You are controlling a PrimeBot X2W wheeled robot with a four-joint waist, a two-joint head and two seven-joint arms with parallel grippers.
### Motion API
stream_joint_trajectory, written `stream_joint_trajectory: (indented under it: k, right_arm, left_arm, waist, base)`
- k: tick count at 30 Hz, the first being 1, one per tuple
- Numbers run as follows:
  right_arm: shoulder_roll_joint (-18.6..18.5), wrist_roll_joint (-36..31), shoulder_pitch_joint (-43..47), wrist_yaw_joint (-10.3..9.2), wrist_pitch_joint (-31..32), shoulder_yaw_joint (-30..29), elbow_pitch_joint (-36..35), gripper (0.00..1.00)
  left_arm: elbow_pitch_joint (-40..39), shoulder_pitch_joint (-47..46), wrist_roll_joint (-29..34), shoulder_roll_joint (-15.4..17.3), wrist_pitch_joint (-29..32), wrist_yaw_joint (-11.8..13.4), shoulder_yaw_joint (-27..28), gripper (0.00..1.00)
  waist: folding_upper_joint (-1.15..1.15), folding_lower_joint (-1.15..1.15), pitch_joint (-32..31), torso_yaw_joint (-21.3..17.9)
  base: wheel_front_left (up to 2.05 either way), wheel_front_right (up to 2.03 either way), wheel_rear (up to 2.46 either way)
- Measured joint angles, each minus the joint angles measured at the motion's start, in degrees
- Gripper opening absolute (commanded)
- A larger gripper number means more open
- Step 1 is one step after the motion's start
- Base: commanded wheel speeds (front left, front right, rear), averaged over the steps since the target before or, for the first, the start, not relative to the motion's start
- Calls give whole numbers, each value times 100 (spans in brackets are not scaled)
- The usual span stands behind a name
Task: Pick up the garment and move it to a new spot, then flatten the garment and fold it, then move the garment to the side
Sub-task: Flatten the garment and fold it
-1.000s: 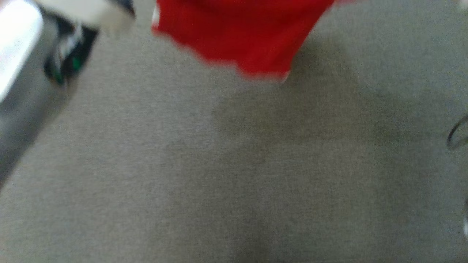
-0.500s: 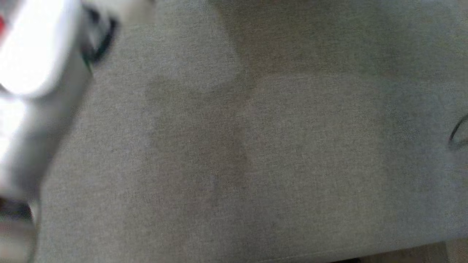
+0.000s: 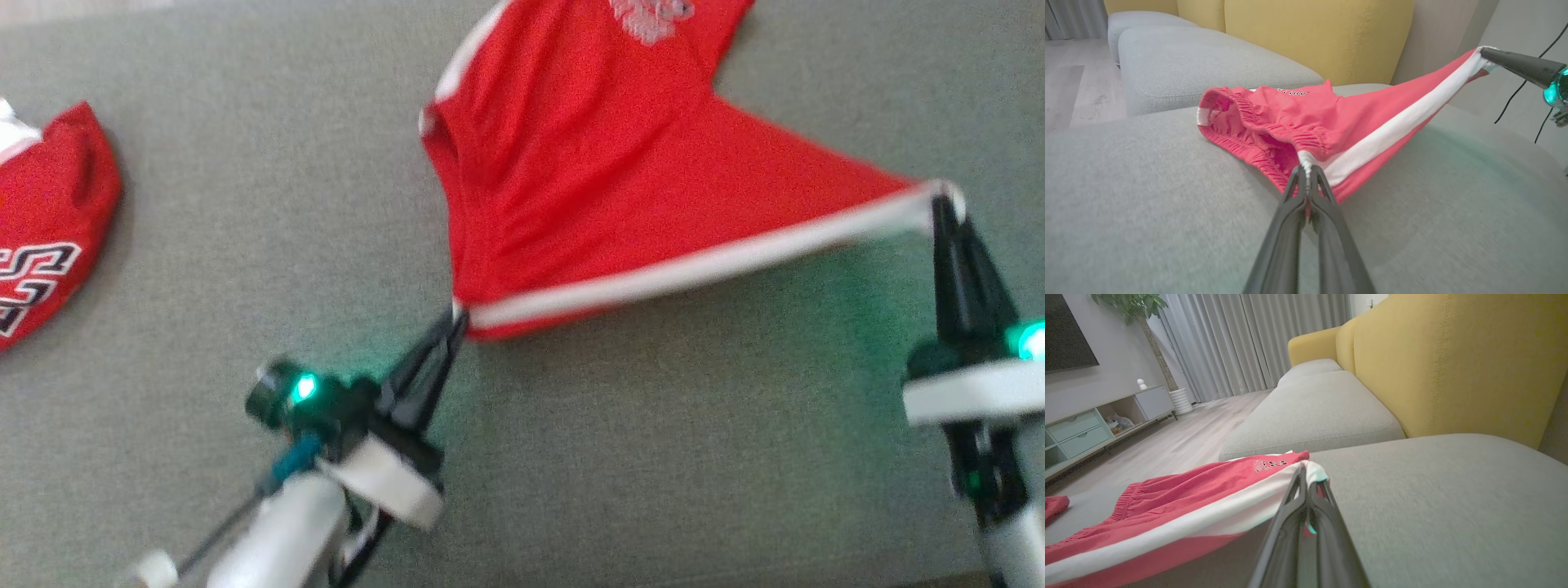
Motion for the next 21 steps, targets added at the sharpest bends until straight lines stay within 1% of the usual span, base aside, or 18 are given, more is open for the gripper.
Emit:
stream_joint_trajectory:
  k: [3,6,11,14,17,19,21]
  right_arm:
    - [-26,32,731,0,112,-169,-369,0]
    - [-141,31,1343,0,283,-298,-866,0]
    - [-261,79,2022,0,538,-693,-1690,0]
    - [-260,68,2134,0,719,-931,-2005,0]
    - [-208,-18,2063,0,873,-1162,-2212,0]
    - [-176,-112,1902,0,1033,-1243,-2240,0]
    - [-168,-241,1558,0,1211,-1302,-2223,0]
  left_arm:
    - [-207,580,164,-48,1,43,118,0]
    - [-423,1107,260,-41,1,99,246,0]
    - [-945,1748,271,13,1,120,426,0]
    - [-1234,1831,240,5,1,110,465,0]
    - [-1336,1690,158,-56,1,55,463,0]
    - [-1330,1467,155,-126,2,34,456,0]
    - [-1304,1126,105,-232,5,1,458,0]
  waist:
    - [0,0,-233,17]
    - [0,0,-447,32]
    - [0,0,-640,71]
    - [0,1,-631,131]
    - [0,2,-541,218]
    - [0,2,-436,277]
    - [0,3,-298,335]
  base:
    - [0,0,0]
    - [0,0,0]
    - [0,0,0]
    - [0,0,0]
    - [0,0,0]
    - [0,0,0]
    - [0,0,0]
